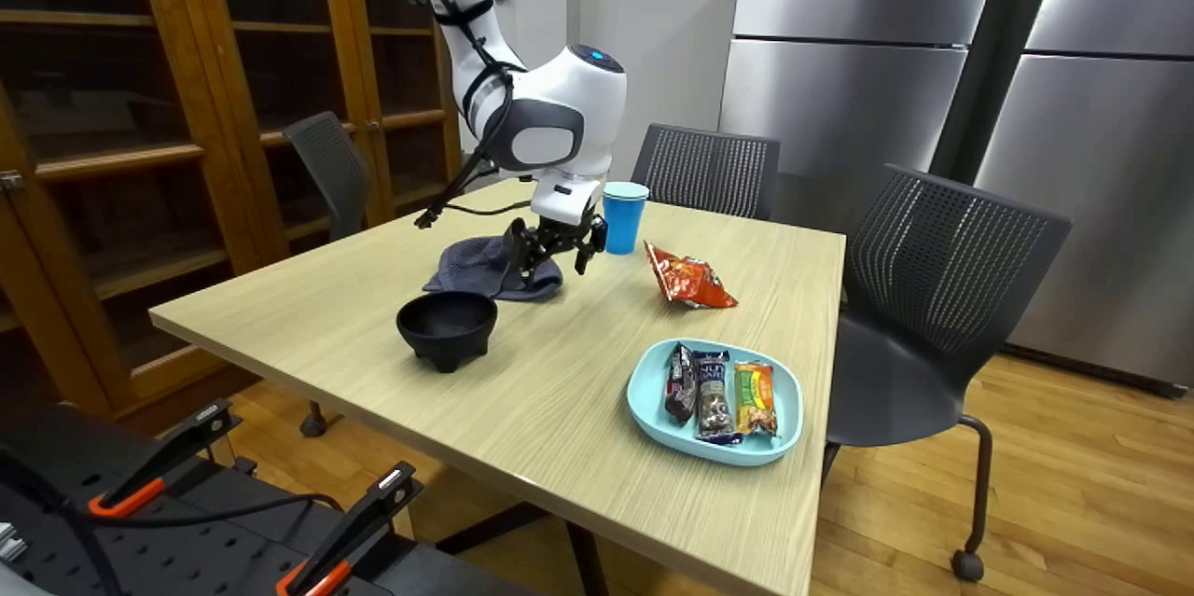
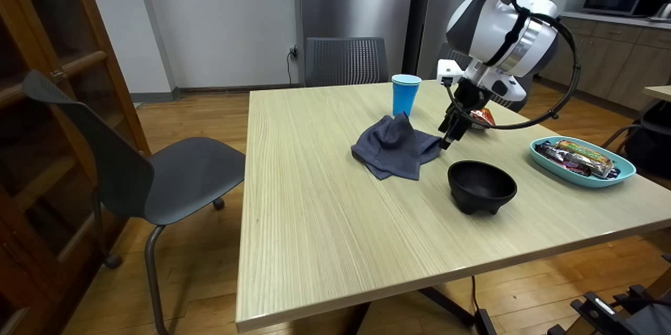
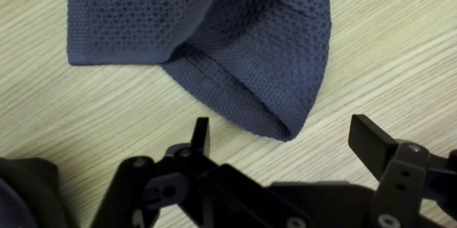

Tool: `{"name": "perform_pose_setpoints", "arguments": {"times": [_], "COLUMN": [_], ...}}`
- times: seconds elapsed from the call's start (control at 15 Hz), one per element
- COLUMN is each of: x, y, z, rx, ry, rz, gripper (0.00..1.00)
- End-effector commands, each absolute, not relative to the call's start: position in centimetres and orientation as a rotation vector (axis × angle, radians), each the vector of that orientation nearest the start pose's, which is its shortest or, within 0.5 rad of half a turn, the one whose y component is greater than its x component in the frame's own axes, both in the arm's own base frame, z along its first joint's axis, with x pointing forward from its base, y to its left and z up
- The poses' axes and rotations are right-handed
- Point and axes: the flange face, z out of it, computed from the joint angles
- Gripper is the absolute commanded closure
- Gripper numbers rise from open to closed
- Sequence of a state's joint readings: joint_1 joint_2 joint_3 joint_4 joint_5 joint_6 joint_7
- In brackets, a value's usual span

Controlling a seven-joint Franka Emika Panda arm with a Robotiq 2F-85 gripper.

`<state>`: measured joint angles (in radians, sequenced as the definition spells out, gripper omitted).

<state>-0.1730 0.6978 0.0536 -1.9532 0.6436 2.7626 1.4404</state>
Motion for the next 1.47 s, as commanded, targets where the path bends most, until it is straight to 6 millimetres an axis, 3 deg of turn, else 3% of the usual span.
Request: {"name": "perform_pose_setpoints", "arguments": {"times": [0.0, 0.07, 0.67, 0.93, 1.4], "x": [61.3, 61.4, 61.6, 61.6, 61.5], "y": [-9.9, -9.9, -10.1, -9.9, -8.7], "z": [12.2, 12.2, 12.0, 12.6, 16.5], "rx": [-1.383, -1.387, -1.391, -1.391, -1.437], "ry": [2.473, 2.469, 2.472, 2.468, 2.378], "rz": [0.165, 0.165, 0.164, 0.15, 0.015], "gripper": [0.24, 0.26, 0.98, 0.99, 0.99]}}
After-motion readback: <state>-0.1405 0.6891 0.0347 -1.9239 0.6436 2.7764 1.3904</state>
